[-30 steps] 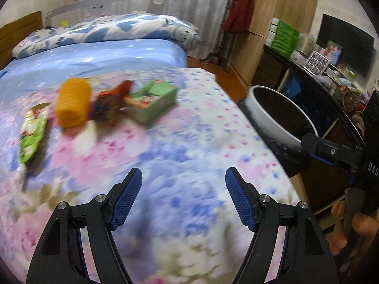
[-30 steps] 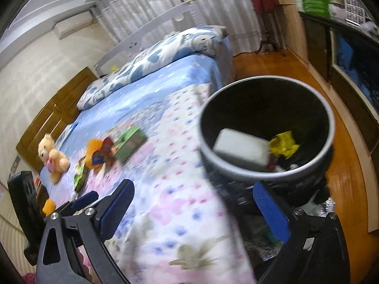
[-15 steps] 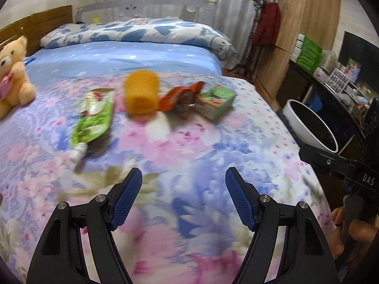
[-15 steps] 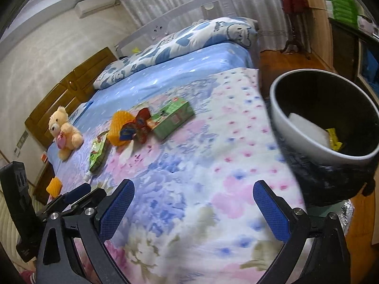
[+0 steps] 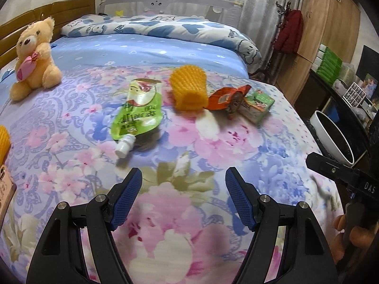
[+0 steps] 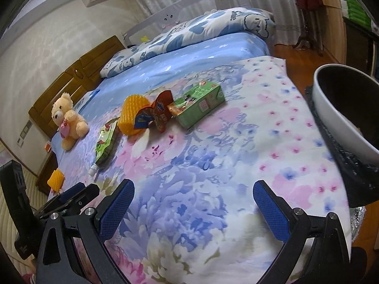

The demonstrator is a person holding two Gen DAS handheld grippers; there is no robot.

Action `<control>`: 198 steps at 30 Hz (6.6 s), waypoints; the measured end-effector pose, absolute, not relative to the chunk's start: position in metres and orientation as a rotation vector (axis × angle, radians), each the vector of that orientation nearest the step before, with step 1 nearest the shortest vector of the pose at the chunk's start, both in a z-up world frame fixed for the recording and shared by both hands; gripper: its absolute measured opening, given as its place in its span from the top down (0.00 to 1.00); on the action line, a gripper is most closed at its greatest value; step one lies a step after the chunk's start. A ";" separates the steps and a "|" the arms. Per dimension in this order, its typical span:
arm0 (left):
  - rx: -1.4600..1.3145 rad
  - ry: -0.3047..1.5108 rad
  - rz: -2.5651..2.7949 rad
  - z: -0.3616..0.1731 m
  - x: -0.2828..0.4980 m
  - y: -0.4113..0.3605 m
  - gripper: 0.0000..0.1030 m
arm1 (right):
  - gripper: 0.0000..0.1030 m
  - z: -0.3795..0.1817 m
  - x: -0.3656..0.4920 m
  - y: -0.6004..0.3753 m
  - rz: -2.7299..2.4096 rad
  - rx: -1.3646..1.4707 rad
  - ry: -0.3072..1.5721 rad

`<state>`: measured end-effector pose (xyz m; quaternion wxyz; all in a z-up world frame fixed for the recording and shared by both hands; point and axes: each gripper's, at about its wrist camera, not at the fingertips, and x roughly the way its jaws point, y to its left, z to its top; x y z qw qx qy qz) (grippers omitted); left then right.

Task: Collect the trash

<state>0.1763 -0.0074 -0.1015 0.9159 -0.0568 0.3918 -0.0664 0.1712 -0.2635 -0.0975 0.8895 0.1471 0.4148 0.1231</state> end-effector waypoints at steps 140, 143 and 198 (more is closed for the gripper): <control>0.189 0.787 -0.656 -0.054 0.172 -0.268 0.62 | 0.99 -0.052 0.105 -0.437 0.083 0.335 0.733; 0.192 0.787 -0.659 -0.053 0.173 -0.273 0.62 | 0.99 -0.053 0.106 -0.442 0.077 0.342 0.736; 0.260 0.823 -0.723 -0.050 0.227 -0.355 0.60 | 0.99 -0.059 0.161 -0.494 0.049 0.377 0.817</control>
